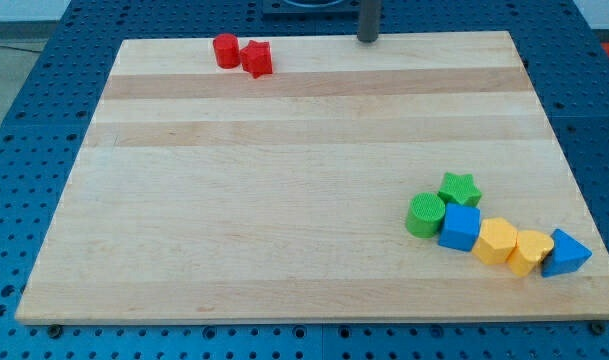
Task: Push the red star into group of blocks
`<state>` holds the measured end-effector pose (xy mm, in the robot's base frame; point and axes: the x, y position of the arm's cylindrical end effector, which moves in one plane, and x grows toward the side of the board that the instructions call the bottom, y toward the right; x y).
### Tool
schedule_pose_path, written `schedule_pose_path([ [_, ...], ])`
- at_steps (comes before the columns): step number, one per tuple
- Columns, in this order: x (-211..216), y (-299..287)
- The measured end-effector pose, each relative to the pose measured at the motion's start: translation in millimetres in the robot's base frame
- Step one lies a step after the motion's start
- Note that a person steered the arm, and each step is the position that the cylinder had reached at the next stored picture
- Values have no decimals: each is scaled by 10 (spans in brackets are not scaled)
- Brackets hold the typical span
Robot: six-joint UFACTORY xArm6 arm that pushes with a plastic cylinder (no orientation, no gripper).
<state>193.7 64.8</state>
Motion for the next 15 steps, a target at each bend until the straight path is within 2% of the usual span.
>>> schedule_pose_path([
  [2, -12, -1083],
  [8, 384, -1663],
  [10, 1038, -1700],
  [13, 2378, -1701],
  [14, 2741, -1596],
  [15, 2826, -1147],
])
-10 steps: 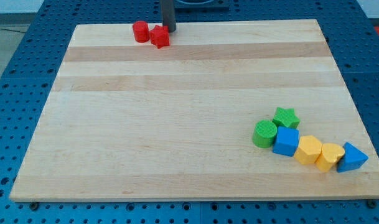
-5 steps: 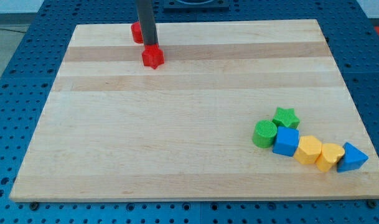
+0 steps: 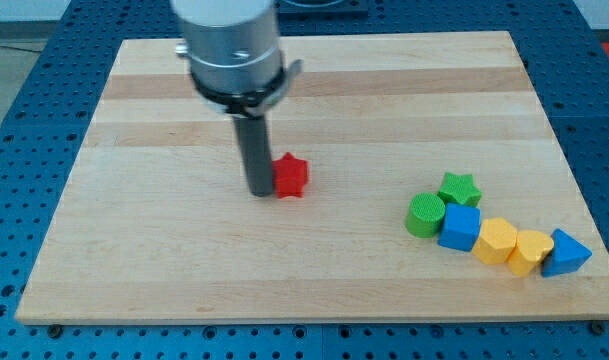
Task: Push the red star into group of blocks
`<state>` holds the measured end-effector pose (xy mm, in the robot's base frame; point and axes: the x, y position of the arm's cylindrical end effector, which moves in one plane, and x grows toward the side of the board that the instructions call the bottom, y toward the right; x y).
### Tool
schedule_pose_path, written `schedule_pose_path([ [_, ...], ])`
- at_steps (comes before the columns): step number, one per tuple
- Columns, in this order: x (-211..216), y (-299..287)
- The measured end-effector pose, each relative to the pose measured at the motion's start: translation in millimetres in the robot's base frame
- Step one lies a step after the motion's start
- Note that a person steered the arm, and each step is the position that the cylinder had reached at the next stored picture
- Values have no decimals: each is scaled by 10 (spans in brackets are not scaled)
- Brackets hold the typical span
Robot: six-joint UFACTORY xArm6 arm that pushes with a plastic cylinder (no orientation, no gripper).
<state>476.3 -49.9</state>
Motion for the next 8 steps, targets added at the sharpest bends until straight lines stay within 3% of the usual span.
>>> schedule_pose_path([
  [4, -407, 332],
  [8, -148, 1215],
])
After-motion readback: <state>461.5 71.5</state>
